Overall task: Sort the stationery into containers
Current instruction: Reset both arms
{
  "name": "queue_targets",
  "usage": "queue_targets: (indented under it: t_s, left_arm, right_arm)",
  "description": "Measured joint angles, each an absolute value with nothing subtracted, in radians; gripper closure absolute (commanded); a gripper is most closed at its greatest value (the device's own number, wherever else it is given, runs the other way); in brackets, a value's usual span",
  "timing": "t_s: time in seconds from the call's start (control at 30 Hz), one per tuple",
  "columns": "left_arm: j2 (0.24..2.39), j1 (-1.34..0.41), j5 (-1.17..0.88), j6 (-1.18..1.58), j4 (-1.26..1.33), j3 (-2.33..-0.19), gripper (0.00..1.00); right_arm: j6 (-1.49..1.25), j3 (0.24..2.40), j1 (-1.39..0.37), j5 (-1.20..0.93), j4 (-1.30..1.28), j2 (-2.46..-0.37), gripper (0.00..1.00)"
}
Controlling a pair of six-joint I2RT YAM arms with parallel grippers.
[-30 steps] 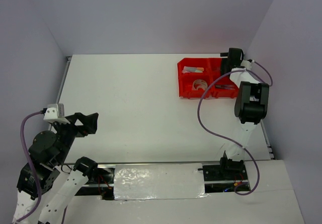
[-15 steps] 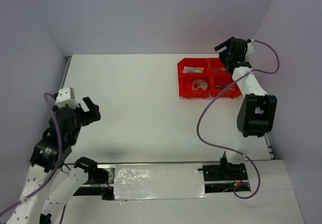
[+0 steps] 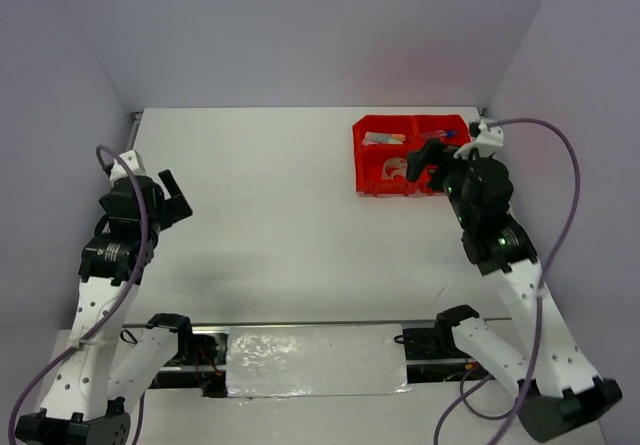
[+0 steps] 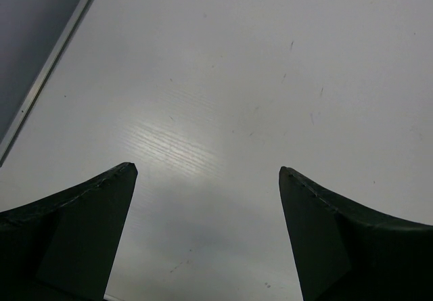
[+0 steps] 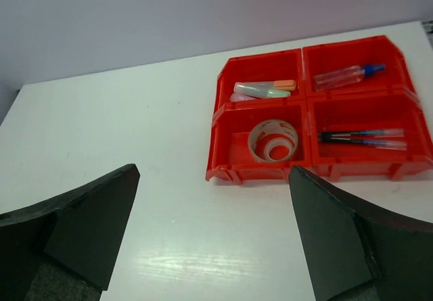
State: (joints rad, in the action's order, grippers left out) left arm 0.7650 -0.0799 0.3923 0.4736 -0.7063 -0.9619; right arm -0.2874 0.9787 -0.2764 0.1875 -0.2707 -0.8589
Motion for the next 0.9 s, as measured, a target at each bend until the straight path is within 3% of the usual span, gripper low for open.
queue_targets:
  t_s: [0.3,0.9]
  left_arm:
    - [0.621,-0.080,0.387,0.473,-0.691,-0.925,0.01]
    - [0.573,-0.088,0.349,0.473,-0.675,-0.902,0.01]
  right_arm:
    - [-0.236,0.850,-0.298,0.205,-0.503,-0.448,0.00]
    - [-0.202,0.853,-0.336,0.195,-0.634,-0.368,0.00]
